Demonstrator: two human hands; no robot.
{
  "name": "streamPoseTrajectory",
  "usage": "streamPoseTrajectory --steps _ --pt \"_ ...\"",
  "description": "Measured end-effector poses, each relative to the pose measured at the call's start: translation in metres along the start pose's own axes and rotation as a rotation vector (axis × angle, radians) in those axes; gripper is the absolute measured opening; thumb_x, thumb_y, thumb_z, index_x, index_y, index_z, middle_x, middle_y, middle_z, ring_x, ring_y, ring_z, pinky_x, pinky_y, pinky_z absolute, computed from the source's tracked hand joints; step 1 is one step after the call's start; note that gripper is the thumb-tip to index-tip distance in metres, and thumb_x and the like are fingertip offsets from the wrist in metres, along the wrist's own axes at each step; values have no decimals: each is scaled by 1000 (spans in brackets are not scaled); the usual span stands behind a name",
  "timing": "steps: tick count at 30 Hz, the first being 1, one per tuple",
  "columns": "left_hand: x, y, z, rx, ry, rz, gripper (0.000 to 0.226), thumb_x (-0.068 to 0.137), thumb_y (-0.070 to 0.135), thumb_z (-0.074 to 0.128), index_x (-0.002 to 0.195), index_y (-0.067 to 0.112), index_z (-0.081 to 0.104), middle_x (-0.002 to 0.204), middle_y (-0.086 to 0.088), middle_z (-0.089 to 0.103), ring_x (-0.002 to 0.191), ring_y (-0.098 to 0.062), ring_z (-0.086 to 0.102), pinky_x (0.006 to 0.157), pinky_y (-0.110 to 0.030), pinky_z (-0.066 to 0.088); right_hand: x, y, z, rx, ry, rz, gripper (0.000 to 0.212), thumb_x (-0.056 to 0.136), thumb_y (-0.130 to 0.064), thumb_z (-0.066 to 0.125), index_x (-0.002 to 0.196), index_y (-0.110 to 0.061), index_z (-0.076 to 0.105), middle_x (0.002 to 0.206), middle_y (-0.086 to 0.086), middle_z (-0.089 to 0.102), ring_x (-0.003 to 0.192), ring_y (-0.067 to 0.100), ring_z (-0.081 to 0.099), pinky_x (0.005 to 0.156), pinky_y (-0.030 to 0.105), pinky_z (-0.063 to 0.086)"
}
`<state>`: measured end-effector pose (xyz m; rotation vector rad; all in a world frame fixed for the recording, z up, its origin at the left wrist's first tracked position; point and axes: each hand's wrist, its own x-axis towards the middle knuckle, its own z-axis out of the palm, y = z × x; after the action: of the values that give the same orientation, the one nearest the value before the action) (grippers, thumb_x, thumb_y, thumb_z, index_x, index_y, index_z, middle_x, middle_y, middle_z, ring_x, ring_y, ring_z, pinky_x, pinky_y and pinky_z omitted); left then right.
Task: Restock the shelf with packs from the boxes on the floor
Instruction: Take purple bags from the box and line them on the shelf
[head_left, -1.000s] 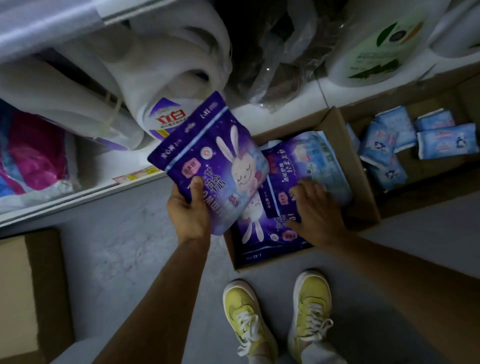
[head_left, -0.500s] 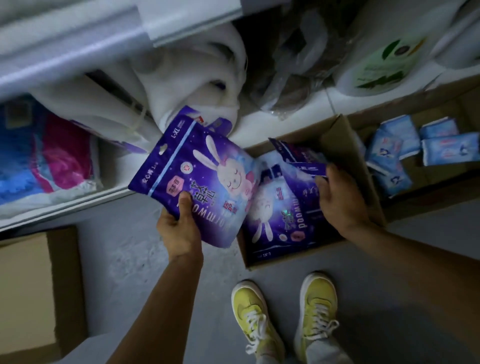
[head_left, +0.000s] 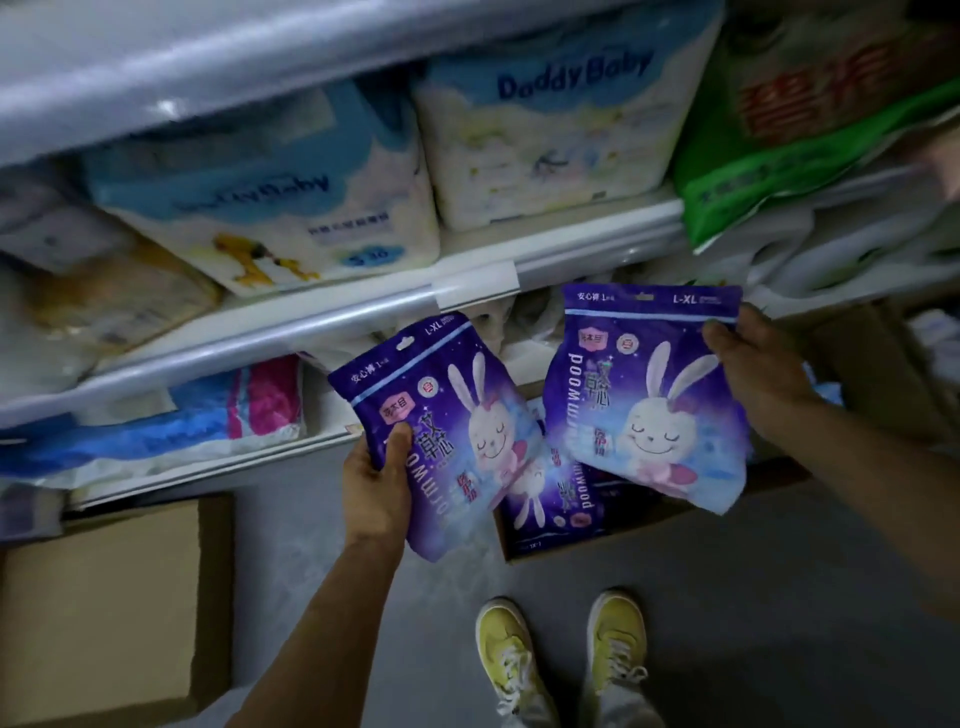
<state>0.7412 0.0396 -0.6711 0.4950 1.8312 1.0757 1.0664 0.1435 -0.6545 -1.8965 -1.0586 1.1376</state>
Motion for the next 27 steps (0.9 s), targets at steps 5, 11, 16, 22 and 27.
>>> streamPoseTrajectory --steps 5,11,16,22,27 --pt "-47 64 -34 4 -63 19 18 97 27 59 109 14 64 92 -2 76 78 -17 74 67 -30 59 -32 -80 -38 146 -112 44 16 99 -12 51 96 -22 63 68 -8 72 62 12 68 60 33 59" --pt "-101 141 -62 -54 -182 22 13 96 24 60 104 15 64 87 -5 77 72 -20 74 58 -26 58 -86 -166 -60 322 -338 84 18 98 -7 45 103 -13 62 74 1 74 60 14 69 55 27 58" --pt "-149 210 -86 -98 -280 98 17 96 23 62 107 11 67 89 -5 77 76 -19 74 63 -27 58 -138 -243 -61 353 -403 44 17 98 -6 47 95 -10 63 76 9 73 59 15 69 54 27 58" --pt "-194 279 -121 -182 -302 152 20 94 24 63 109 11 67 93 -9 77 77 -21 74 68 -33 58 -184 -321 -53 328 -451 -13 17 99 -6 47 96 -6 64 80 11 74 62 18 70 61 30 58" --pt "-226 325 -145 -238 -299 246 21 96 20 61 110 7 67 94 -13 76 77 -23 73 67 -33 59 -214 -377 -52 298 -503 -100 18 100 -8 45 105 -1 62 86 18 71 65 24 68 64 35 56"
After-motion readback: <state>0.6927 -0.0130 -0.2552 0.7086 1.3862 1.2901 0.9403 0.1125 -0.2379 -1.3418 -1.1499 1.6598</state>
